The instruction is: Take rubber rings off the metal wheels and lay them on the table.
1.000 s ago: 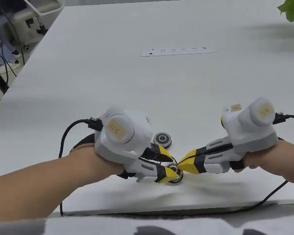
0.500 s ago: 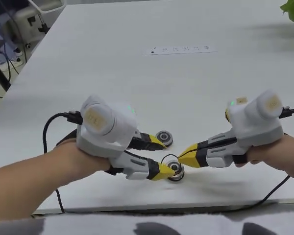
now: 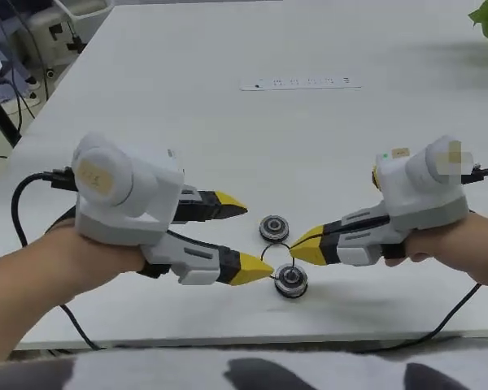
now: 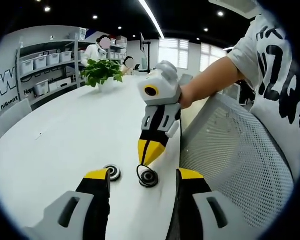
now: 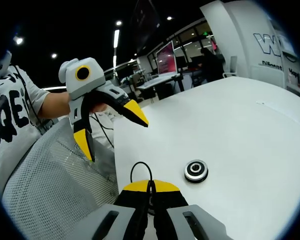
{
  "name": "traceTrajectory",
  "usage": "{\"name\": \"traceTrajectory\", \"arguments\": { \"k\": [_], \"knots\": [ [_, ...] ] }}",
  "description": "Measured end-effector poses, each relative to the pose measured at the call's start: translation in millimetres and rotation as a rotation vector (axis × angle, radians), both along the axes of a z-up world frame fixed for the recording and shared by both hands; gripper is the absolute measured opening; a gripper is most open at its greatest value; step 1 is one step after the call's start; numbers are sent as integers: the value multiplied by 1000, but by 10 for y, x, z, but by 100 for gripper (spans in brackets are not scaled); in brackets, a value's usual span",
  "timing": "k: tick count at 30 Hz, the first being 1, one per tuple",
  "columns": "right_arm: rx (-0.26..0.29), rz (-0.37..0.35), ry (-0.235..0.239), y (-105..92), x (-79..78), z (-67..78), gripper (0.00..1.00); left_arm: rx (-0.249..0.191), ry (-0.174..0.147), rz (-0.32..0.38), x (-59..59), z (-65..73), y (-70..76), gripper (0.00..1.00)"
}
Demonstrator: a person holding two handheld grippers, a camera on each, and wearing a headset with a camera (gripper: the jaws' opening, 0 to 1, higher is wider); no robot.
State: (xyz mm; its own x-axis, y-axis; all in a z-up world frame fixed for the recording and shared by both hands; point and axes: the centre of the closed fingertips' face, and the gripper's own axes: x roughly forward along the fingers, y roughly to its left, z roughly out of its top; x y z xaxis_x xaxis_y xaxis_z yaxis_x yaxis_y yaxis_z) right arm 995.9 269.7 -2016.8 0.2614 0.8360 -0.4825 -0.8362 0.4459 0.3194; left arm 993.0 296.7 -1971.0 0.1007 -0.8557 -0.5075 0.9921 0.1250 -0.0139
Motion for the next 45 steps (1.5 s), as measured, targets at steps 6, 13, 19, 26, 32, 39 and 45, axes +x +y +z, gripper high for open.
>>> {"name": "traceTrajectory", "arguments": {
  "k": [6, 13, 19, 26, 32, 39, 45],
  "knots": [
    [2, -5, -7, 95, 59, 35, 0, -14, 11, 32, -9, 21, 105, 57],
    [5, -19, -4, 159, 120, 29, 0, -10, 7, 76, 22, 6, 272, 63],
    [-5, -22, -3, 234, 155, -10, 0, -9, 8, 115, 64, -9, 407, 66],
    [-27, -41, 3, 293, 217, -142, 0, -5, 15, 147, 99, -40, 510, 66],
    [-65, -53, 6, 340, 254, -263, 0, -1, 18, 160, 112, -57, 553, 66],
    [-95, -71, -10, 356, 304, -320, 0, 2, 17, 172, 132, -57, 594, 66],
    [-115, -59, -28, 366, 299, -350, 0, 4, 16, 179, 135, -61, 617, 66]
  ]
}}
